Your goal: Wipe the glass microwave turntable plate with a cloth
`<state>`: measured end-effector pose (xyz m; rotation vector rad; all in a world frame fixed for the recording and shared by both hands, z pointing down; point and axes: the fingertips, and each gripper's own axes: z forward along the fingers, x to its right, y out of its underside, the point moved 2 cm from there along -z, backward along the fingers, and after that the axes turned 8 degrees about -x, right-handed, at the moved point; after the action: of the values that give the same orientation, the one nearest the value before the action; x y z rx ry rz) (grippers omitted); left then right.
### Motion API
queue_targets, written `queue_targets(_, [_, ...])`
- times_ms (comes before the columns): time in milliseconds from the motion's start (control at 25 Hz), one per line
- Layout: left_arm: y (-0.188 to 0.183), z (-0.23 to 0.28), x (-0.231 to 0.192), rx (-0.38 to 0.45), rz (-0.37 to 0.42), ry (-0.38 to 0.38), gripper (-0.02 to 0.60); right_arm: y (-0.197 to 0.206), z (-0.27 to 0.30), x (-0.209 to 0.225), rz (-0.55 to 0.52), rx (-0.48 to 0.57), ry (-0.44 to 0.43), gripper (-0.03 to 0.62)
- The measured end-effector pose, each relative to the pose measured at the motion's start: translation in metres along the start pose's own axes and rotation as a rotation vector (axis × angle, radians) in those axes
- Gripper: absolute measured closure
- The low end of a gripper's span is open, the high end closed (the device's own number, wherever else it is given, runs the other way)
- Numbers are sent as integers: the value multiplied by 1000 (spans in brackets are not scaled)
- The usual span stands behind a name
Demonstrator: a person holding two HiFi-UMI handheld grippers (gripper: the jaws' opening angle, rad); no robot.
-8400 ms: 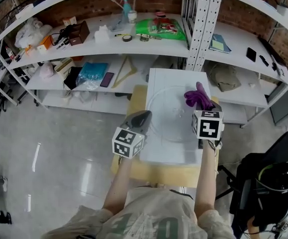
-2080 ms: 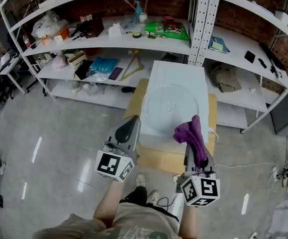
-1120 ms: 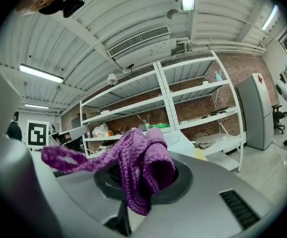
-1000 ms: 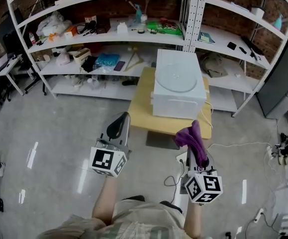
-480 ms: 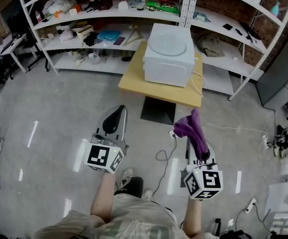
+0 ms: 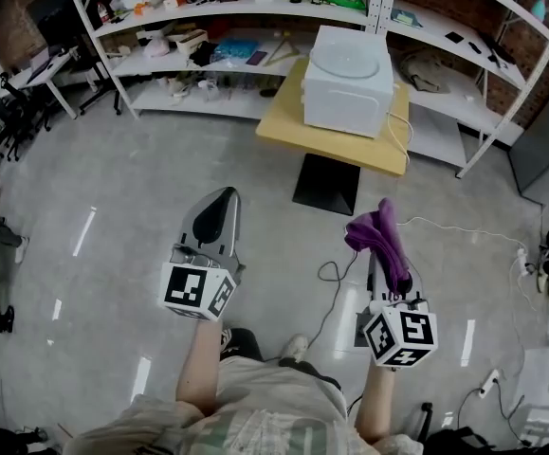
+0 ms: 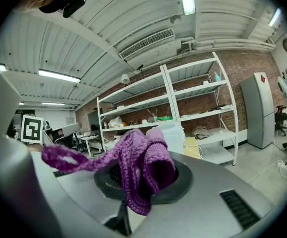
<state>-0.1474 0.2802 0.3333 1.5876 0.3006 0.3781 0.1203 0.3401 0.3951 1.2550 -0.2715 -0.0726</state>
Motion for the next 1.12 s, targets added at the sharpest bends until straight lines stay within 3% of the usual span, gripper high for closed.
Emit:
queue_targets(280, [-5, -60, -42, 31, -6, 12, 580, 19, -22, -51, 10, -29, 53, 543])
queue_targets(520, [11, -133, -95, 32, -53, 73, 580, 34, -35, -153, -49, -1, 84, 543])
queue_targets(680, [11, -178, -120, 46, -56, 133, 580, 41, -75, -211, -3, 86, 127, 543])
queue_targets(800, [19, -205, -125, 28, -67, 176, 580, 63, -112, -229, 35, 84, 188, 543])
queue_targets(920, [19, -226, -118, 30, -80, 212, 580, 68, -141, -244, 4, 79, 234, 543])
queue_targets(1120, [0, -261, -95, 72, -68, 240, 580, 59, -172, -270, -38, 127, 203, 543])
